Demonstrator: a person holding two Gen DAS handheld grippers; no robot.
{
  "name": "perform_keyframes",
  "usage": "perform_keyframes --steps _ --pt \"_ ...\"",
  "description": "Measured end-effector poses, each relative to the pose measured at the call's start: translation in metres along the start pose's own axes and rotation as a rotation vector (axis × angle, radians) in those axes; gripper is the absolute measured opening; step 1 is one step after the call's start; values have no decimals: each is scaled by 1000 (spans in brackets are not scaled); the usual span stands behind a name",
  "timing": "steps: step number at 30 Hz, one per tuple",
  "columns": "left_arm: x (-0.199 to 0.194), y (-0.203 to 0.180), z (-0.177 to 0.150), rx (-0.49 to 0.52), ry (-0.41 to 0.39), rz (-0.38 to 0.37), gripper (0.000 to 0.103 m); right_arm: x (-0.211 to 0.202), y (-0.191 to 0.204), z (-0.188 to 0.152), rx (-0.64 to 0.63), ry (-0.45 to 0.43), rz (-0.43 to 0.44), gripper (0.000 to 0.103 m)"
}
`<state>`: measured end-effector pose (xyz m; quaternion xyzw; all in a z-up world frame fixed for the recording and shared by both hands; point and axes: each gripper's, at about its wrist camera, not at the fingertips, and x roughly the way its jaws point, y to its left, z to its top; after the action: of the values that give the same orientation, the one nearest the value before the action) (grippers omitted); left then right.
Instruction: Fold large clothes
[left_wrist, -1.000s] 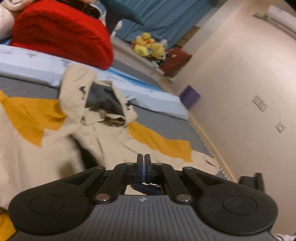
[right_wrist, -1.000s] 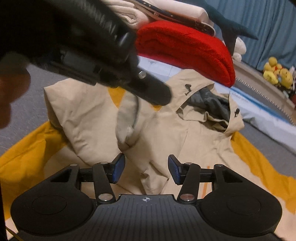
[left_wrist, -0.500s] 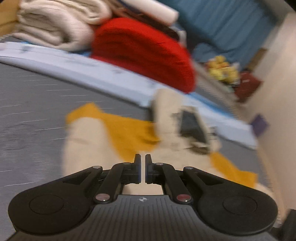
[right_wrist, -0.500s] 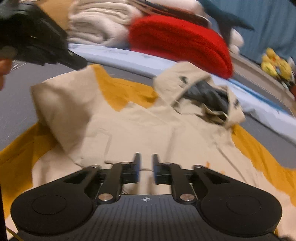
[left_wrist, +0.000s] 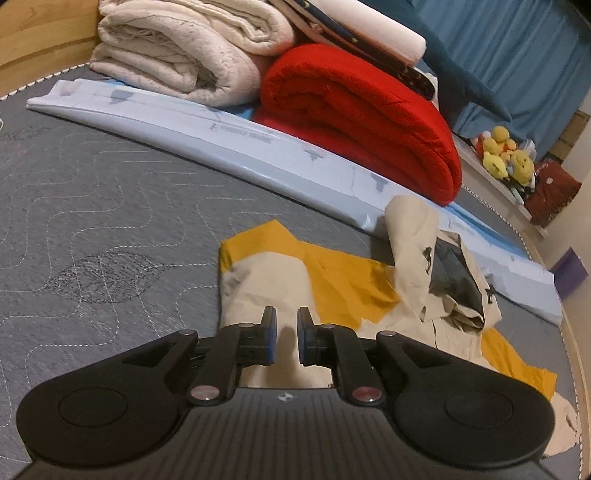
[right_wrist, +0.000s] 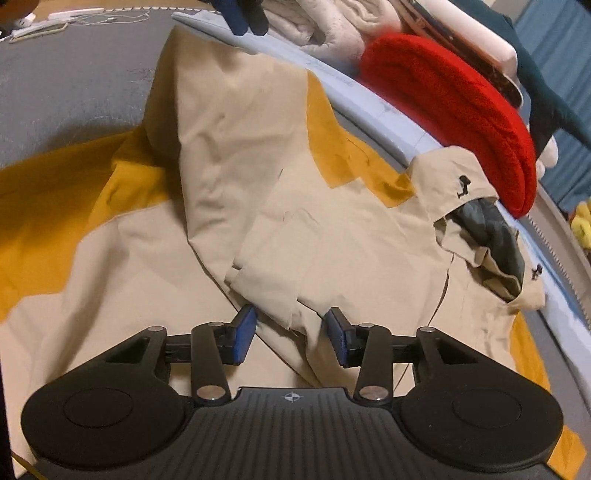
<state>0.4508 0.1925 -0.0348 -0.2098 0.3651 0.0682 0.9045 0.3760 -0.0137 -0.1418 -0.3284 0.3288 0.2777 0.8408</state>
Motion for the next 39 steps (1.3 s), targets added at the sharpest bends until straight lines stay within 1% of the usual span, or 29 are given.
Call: perform_keyframes --steps 2,3,4,5,7,9,10,11,12,14,17,18,19,21,23,25,26,27,28,30,33,35,37,39 --pt "1 -1 2 -8 1 -3 12 -2 2 0 -27 -10 3 32" --pt "1 -1 2 -8 1 -4 12 -5 1 -1 -37 -17 3 20" --pt "2 -2 1 -5 1 -2 12 -7 0 -1 -34 -28 5 13" --pt "2 -3 1 0 1 2 12 -11 -4 1 -13 -44 7 11" --pt "2 -4 0 9 2 6 12 -25 -23 7 93 -102 6 9" --pt "3 -5 -1 13 -2 15 12 -44 -52 11 261 -187 -19 8" --pt "3 -5 0 14 -4 19 12 -55 -69 11 366 -238 -47 7" --pt "3 -4 0 15 -6 25 12 -68 -91 6 509 -297 -88 7" --pt "3 -4 0 15 -6 28 12 -76 -108 1 611 -331 -119 6" --pt "4 -4 0 18 -2 31 12 -93 -144 -22 850 -400 -204 4" --pt "9 -6 -3 37 24 27 12 -108 -180 -58 1074 -441 -322 3" --pt "12 -8 -5 49 44 24 16 -109 -189 -69 1129 -438 -345 3" --pt "15 -9 -8 64 66 22 26 -108 -198 -80 1186 -423 -363 3" --pt "25 -15 -17 117 135 21 37 -97 -215 -101 1283 -323 -383 4" --pt "36 -21 -27 161 201 21 37 -83 -228 -124 1398 -198 -407 6" --pt "45 -26 -38 195 243 20 37 -74 -234 -140 1482 -94 -439 19" --pt "47 -29 -42 210 255 17 37 -71 -237 -147 1511 -44 -477 24" --pt "49 -31 -46 226 263 11 37 -71 -237 -150 1523 -29 -498 34" --pt "51 -33 -50 236 269 4 37 -71 -240 -153 1533 -32 -499 42" --pt "56 -36 -59 267 299 8 37 -66 -245 -154 1561 -39 -466 43" --pt "68 -33 -70 313 346 73 37 -64 -244 -162 1635 -20 -436 43" --pt "69 -33 -72 320 345 86 37 -63 -242 -174 1705 22 -418 43" --pt "65 -34 -69 306 330 73 37 -60 -241 -184 1760 68 -420 43" --pt "60 -37 -65 298 312 50 37 -61 -239 -188 1775 89 -440 43"
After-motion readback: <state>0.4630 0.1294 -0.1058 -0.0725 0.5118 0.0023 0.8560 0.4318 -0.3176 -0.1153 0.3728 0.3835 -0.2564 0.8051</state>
